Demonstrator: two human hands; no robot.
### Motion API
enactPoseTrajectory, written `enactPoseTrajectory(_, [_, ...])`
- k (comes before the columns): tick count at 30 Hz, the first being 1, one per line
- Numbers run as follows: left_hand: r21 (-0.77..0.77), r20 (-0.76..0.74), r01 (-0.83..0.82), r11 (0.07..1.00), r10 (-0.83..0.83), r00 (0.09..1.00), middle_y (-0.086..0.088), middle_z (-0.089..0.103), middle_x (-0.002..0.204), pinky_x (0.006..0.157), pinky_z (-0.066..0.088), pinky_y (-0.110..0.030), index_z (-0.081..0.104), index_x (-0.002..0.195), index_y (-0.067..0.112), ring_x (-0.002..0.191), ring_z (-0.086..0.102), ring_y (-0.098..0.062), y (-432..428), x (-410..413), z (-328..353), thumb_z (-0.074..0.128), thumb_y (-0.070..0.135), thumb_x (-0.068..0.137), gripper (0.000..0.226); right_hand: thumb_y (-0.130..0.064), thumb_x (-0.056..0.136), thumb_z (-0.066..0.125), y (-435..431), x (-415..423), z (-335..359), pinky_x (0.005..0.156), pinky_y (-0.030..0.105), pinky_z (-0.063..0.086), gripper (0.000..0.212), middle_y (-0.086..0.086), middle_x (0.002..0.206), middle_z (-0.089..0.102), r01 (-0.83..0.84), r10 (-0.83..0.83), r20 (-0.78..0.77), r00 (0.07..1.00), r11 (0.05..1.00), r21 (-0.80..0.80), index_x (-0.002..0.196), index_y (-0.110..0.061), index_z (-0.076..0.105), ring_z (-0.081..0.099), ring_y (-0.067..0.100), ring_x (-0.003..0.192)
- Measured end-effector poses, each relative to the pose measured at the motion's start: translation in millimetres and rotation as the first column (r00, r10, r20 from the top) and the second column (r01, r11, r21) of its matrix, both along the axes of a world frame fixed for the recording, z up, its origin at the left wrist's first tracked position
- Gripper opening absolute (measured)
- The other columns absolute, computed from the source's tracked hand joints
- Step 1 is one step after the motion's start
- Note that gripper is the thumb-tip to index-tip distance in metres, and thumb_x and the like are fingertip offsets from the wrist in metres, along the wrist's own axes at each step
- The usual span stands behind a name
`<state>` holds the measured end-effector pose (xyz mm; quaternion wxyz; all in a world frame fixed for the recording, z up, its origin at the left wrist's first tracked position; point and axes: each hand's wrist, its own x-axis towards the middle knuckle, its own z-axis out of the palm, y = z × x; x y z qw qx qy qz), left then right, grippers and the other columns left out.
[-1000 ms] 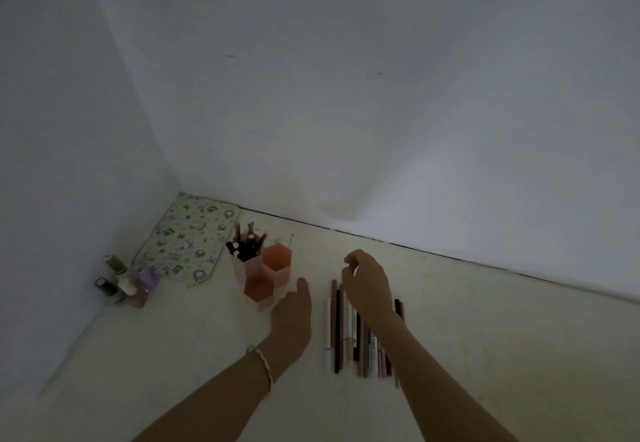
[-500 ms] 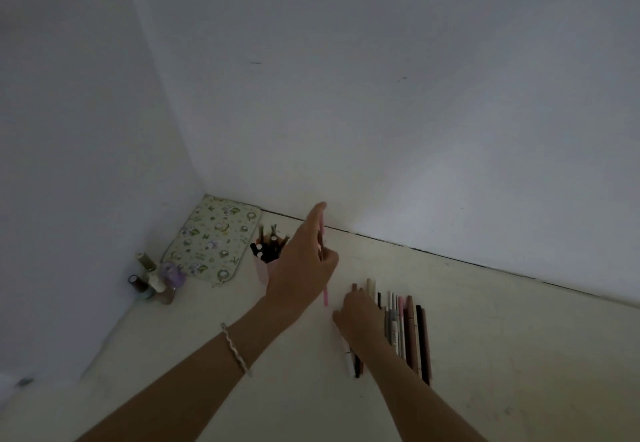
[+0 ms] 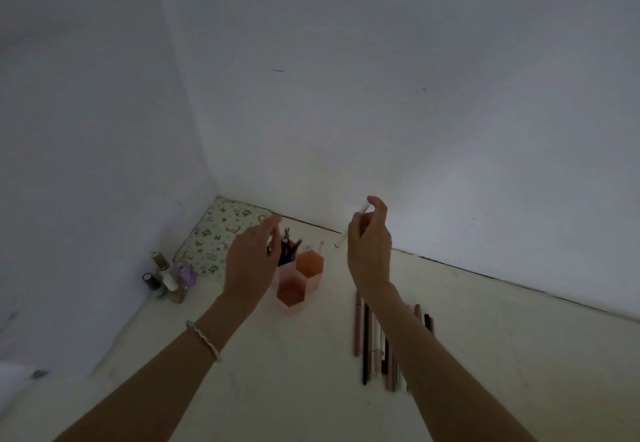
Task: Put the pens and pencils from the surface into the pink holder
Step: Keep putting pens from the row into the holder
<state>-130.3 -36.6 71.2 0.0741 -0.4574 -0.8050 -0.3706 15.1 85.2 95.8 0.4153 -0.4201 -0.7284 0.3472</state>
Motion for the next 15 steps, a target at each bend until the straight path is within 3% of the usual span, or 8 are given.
enactPoseTrajectory(2, [0.033,-0.084,-0.037,0.999,0.04,0.996,-0.009,0.069,0.108,0.089,0.05,-0.04,0.074,0.102,0.01,0.102,0.064,-0.03,-3.5,-2.5,-6.3,0.063,0.013,0.085,0.02,-0.019,0.102,0.041,-4.4,-4.5,7.4,0.045,0.022,0.044,0.018,0.003,0.068,0.06,-0.032,0.034,-0.099,0.994,0.999,0.024,0.12,-0.023,0.039,0.051,0.008,0.049])
enactPoseTrajectory(6, [0.134,0.056,-0.131,0.982,0.124,0.991,-0.01,0.064,0.116,0.099,0.042,-0.04,0.068,0.112,0.006,0.111,0.055,-0.03,-8.4,-8.1,2.2,0.042,0.016,0.085,0.039,-0.022,0.101,0.044,-19.9,-18.1,6.3,0.05,0.012,0.042,0.019,-0.009,0.077,0.063,-0.101,0.112,-0.148,0.983,0.992,0.08,0.118,-0.027,0.04,0.057,0.005,0.056])
enactPoseTrajectory(9, [0.185,0.14,-0.122,0.975,0.097,0.985,-0.009,0.063,0.112,0.094,0.045,-0.039,0.064,0.111,0.005,0.106,0.056,-0.028,-8.1,-9.3,12.1,0.042,0.007,0.084,0.035,-0.026,0.101,0.044,-33.5,-29.3,-6.5,0.058,0.015,0.047,0.018,-0.01,0.08,0.063,-0.176,0.177,-0.002,0.984,0.982,0.076,0.117,-0.032,0.04,0.06,0.007,0.064])
enactPoseTrajectory(11, [0.207,0.189,-0.128,0.97,0.088,0.978,-0.008,0.061,0.11,0.088,0.049,-0.039,0.063,0.111,0.006,0.101,0.058,-0.026,-7.6,-5.4,17.6,0.045,0.0,0.085,0.033,-0.026,0.101,0.045,-40.1,-32.4,-18.3,0.068,0.027,0.052,0.016,-0.001,0.087,0.066,-0.237,0.221,0.157,0.963,0.967,0.094,0.117,-0.026,0.047,0.062,0.014,0.076])
enactPoseTrajectory(13, [0.212,0.212,-0.126,0.969,0.08,0.974,-0.005,0.06,0.11,0.081,0.051,-0.036,0.061,0.112,0.008,0.096,0.059,-0.023,-7.0,1.1,21.8,0.047,-0.004,0.085,0.033,-0.019,0.099,0.049,-44.7,-31.4,-30.1,0.081,0.037,0.053,0.019,0.005,0.103,0.067,-0.309,0.238,0.303,0.923,0.927,0.214,0.114,-0.014,0.059,0.062,0.022,0.092])
enactPoseTrajectory(15, [0.235,0.225,-0.095,0.967,0.041,0.974,0.001,0.06,0.107,0.077,0.05,-0.028,0.06,0.11,0.013,0.091,0.059,-0.016,-5.5,12.1,26.0,0.047,-0.001,0.087,0.03,-0.013,0.094,0.055,-44.9,-25.6,-39.1,0.09,0.034,0.051,0.022,0.008,0.114,0.065,-0.325,0.203,0.348,0.915,0.882,0.341,0.113,-0.009,0.066,0.06,0.024,0.101])
